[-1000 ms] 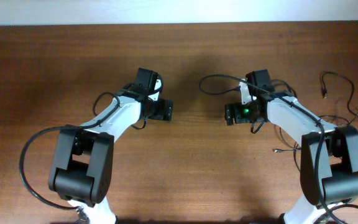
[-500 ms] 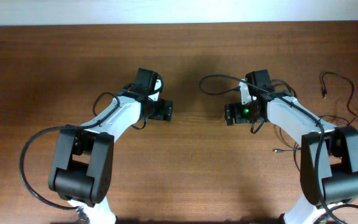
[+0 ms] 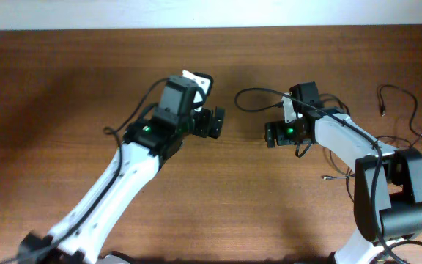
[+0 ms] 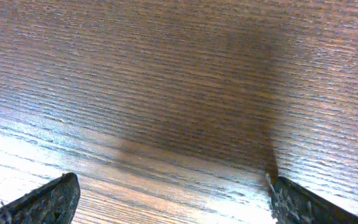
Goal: Untangle cables
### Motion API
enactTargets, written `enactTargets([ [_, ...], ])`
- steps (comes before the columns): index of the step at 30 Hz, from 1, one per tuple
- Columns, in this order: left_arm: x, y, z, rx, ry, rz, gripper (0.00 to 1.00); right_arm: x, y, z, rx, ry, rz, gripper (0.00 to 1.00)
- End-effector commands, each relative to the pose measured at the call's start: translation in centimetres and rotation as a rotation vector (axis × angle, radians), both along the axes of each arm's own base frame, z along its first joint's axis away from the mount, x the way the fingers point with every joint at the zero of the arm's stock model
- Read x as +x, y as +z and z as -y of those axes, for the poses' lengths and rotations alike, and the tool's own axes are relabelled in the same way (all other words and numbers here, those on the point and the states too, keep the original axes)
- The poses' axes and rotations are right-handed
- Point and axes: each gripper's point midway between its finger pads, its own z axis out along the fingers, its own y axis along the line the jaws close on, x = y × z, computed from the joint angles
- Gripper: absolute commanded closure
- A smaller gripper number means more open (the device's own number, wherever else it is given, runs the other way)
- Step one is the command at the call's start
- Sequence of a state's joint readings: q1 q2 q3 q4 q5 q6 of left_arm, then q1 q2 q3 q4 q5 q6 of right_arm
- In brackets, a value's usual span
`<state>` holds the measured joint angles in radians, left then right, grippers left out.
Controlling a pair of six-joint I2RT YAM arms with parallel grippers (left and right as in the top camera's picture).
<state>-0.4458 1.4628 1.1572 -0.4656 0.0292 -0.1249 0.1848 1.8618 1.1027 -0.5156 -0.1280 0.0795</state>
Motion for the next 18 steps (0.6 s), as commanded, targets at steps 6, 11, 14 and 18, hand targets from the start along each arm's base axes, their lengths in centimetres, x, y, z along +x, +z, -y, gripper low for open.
enactTargets([
  [6, -2.1, 8.1, -1.1, -0.096, 0.007, 0.184, 0.01, -0.6, -0.8, 0.2, -0.004, -0.013, -0.026, 0.02],
  [11, -2.6, 7.9, -1.5, -0.059, -0.008, 0.182, 0.01, -0.6, -0.8, 0.2, -0.004, -0.013, -0.026, 0.01],
  [14, -3.6, 4.9, -2.0, -0.016, -0.009, 0.102, 0.01, -0.6, -0.8, 0.2, -0.004, -0.013, -0.026, 0.02],
  [18, -4.6, -0.7, -3.6, 0.064, 0.03, 0.026, 0.01, -0.6, -0.8, 0.2, -0.004, -0.013, -0.026, 0.02],
])
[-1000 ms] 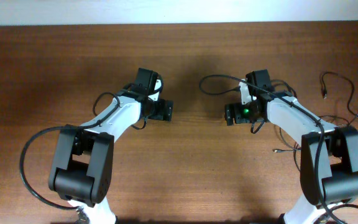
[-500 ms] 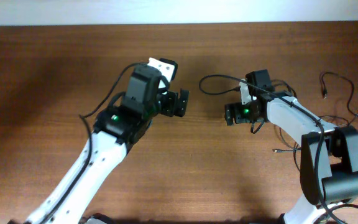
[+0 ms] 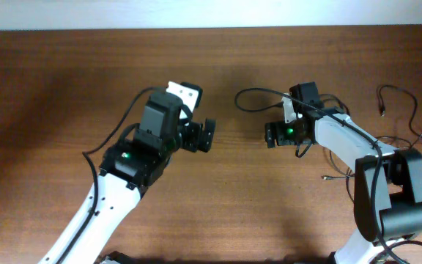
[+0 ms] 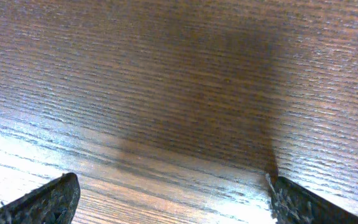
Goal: Untangle cables
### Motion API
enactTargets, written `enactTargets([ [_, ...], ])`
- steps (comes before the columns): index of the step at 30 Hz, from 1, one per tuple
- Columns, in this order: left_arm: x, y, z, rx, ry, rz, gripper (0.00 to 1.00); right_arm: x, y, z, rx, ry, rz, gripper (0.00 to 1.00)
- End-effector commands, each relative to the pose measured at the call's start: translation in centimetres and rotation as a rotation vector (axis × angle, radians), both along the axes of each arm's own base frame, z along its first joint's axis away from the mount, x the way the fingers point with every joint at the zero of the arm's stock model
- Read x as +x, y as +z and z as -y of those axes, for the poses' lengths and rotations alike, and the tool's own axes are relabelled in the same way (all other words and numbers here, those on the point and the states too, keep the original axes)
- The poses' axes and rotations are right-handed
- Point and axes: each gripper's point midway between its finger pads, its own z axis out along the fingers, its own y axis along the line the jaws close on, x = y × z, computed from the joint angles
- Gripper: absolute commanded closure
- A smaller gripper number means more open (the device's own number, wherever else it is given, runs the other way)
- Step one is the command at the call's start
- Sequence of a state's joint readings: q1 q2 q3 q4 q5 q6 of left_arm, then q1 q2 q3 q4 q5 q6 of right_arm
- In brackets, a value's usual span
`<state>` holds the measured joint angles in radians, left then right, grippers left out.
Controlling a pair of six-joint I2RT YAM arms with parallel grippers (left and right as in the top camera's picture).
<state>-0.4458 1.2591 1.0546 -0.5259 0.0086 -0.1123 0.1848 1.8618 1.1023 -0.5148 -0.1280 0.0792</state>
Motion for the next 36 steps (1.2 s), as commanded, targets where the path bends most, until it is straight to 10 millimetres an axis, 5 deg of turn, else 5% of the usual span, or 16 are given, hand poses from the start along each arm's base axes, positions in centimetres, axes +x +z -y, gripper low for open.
enactTargets([
  [1, -0.8, -4.1, -1.4, 0.065, 0.027, -0.028, 0.01, -0.6, -0.8, 0.2, -0.004, -0.013, -0.027, 0.02],
  [10, -3.9, -14.1, -2.9, 0.052, 0.043, -0.041, 0.01, -0.6, -0.8, 0.2, -0.004, -0.013, -0.027, 0.02],
  [28, -7.3, -13.7, -7.4, -0.099, 0.142, 0.302, 0.01, -0.6, -0.8, 0.2, -0.004, -0.013, -0.027, 0.02],
  [36, -8.3, -13.4, -8.1, -0.089, 0.156, 0.304, 0.01, -0.6, -0.8, 0.2, -0.004, -0.013, -0.027, 0.02],
])
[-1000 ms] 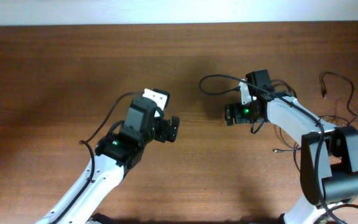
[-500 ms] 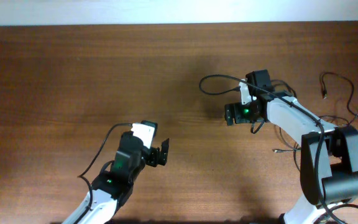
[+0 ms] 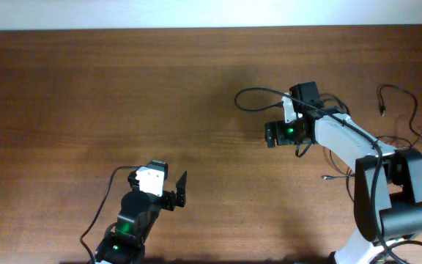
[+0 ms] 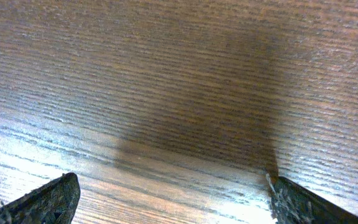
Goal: Untangle cables
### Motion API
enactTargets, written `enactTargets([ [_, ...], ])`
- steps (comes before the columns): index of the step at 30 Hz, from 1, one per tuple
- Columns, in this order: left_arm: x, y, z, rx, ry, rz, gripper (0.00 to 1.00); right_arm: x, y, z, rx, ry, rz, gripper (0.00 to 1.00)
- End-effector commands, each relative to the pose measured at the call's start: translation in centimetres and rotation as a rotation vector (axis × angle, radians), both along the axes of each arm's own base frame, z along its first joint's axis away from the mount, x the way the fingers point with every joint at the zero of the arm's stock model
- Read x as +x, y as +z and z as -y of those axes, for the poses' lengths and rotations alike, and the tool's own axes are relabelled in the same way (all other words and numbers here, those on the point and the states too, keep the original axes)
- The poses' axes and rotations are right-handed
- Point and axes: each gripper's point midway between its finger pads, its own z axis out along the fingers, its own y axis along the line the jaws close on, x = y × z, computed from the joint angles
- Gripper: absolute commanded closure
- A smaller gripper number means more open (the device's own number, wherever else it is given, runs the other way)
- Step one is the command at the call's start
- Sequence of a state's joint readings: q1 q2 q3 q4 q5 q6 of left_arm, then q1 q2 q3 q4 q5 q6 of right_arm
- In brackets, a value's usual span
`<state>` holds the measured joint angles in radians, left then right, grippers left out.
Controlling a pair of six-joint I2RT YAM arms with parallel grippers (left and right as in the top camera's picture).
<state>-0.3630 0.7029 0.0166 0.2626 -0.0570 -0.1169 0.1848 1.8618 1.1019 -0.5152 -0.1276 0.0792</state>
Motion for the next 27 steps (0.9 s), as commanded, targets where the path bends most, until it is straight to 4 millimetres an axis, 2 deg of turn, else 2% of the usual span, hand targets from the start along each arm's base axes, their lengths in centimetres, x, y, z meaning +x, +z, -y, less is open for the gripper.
enactTargets([
  [1, -0.3, 0.1, -0.5, 0.001, 0.017, 0.007, 0.01, -0.6, -0.8, 0.2, -0.003, -0.013, -0.026, 0.01],
  [9, -1.9, 0.2, -1.3, 0.008, 0.025, -0.003, 0.01, -0.6, -0.8, 0.2, -0.003, -0.013, -0.026, 0.02],
  [12, -1.8, 1.4, -1.4, -0.005, 0.028, 0.05, 0.01, -0.6, -0.8, 0.2, -0.003, -0.013, -0.026, 0.02],
  [15, -1.6, 1.6, -2.1, -0.009, 0.057, 0.055, 0.01, -0.6, -0.8, 0.2, -0.003, -0.013, -0.026, 0.02],
  [22, -1.4, 5.9, -2.8, -0.018, 0.068, 0.244, 0.01, -0.6, -0.8, 0.2, -0.003, -0.013, -0.026, 0.02],
  [23, -1.4, 7.0, -3.2, -0.023, 0.074, 0.293, 0.01, -0.6, -0.8, 0.2, -0.003, -0.013, -0.026, 0.02],
  [27, -1.6, 8.1, -3.4, -0.041, 0.075, 0.341, 0.01, -0.6, -0.8, 0.2, -0.003, -0.013, -0.026, 0.02],
])
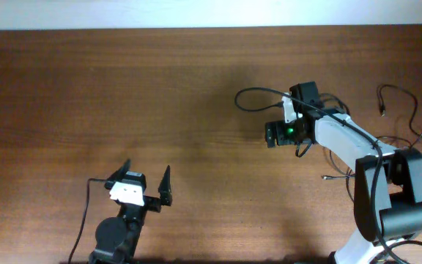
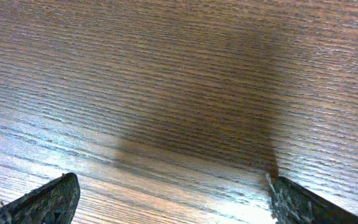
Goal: Untangle cables
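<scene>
Thin black cables (image 1: 405, 110) lie in loose loops at the table's right edge, with another strand (image 1: 337, 176) beside the right arm's base. My right gripper (image 1: 268, 134) hovers left of them, right of the table's middle. In the right wrist view it (image 2: 176, 205) is open, with both fingertips (image 2: 55, 198) wide apart and only bare wood between them. A black cable loop (image 1: 249, 94) arcs just behind that wrist. My left gripper (image 1: 146, 174) sits folded back at the front edge, open and holding nothing.
The brown wooden table (image 1: 86, 88) stretches to a pale wall strip along the back. The right arm's links and base (image 1: 390, 191) stand at the front right, close to the cables.
My left arm has folded further back at the front edge, and its open gripper now shows both fingers pointing away from the base. The right arm and the cables have not moved.
My left gripper was open at the table's middle, facing the right gripper. It then stood a little further left and nearer the front, then close to the front edge, and now rests folded there. The right gripper stayed open over bare wood throughout.
</scene>
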### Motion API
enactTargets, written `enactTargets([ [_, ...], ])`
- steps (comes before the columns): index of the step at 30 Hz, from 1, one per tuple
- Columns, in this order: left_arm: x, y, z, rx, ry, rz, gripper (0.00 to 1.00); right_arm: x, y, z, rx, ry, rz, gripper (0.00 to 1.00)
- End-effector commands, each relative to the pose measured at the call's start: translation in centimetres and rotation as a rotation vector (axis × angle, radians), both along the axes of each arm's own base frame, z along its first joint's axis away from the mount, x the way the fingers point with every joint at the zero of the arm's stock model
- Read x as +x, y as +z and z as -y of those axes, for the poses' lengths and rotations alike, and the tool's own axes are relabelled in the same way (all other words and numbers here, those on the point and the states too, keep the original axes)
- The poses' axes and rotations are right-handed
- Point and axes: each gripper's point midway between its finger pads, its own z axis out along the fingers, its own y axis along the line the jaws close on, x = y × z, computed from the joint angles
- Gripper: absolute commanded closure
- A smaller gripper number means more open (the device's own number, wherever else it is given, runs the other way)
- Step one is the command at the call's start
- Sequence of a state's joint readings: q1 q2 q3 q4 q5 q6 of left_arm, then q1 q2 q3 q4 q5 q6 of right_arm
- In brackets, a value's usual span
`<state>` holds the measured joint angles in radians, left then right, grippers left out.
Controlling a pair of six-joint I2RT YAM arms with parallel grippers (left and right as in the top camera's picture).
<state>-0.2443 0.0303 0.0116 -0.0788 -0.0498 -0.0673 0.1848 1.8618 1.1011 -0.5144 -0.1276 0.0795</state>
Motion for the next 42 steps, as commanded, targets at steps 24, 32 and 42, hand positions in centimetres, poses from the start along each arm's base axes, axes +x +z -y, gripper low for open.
enactTargets([
  [24, 0.06, 0.32, -0.85, 0.082, 0.013, 0.032, 0.01, -0.62, -0.77, 0.2, -0.003, -0.012, -0.026, 0.02],
  [32, 0.06, 0.32, -0.85, 0.082, 0.013, 0.032, 0.01, -0.62, -0.77, 0.2, -0.003, -0.012, -0.026, 0.02],
  [42, 0.06, 0.32, -0.85, 0.082, 0.013, 0.032, 0.01, -0.62, -0.77, 0.2, -0.003, -0.012, -0.026, 0.02],
])
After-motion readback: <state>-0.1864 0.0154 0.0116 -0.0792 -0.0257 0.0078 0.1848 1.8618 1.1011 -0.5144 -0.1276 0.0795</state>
